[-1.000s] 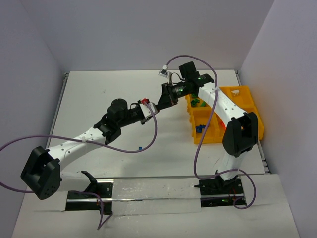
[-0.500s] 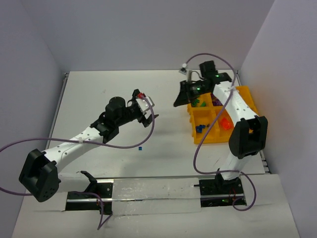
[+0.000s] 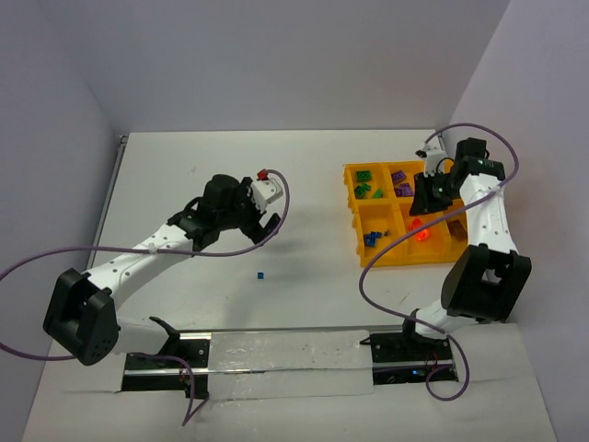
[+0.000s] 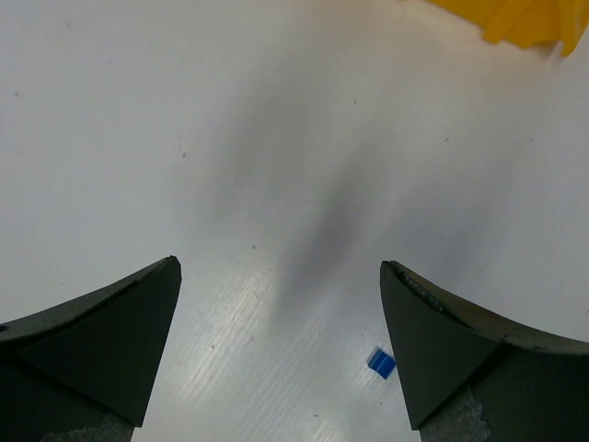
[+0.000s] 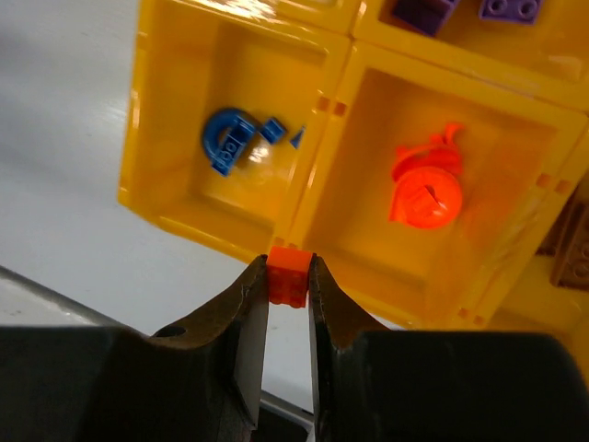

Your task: Sort the legos into containers by color

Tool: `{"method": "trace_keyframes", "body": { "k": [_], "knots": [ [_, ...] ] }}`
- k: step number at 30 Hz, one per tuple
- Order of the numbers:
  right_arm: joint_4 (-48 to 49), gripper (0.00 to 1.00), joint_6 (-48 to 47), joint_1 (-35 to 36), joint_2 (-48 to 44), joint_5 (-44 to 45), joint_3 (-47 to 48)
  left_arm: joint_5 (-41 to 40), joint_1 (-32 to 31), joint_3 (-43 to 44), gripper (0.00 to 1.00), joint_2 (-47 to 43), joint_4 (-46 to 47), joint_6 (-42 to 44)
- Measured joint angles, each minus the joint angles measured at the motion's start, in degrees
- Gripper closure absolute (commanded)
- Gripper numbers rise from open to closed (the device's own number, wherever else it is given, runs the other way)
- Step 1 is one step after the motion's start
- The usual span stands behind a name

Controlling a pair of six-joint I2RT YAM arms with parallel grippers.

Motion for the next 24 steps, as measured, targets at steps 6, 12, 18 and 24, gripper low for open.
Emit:
{"method": "trace_keyframes", "body": {
  "k": [6,12,18,24],
  "knots": [
    [2.0,0.73,-0.1,0.1,2.6,8.8,-0.8,0.3,2.8,0.8,0.01,2.5,-5.0,0.4],
    [4.3,0.39,0.2,0.1,4.9,14.2,-0.8,2.2,4.4,0.3,0.08,2.4,-7.8,4.0],
    [4.8,0.34,0.6,0.2,6.2,15.4,-0.7,7.4,4.4,-2.5,0.17,1.3,-10.6,9.6],
    [4.8,0.33,1.6,0.6,6.6,15.0,-0.6,12.7,4.5,-5.9,0.31,1.2,-13.1,15.8]
  ]
}}
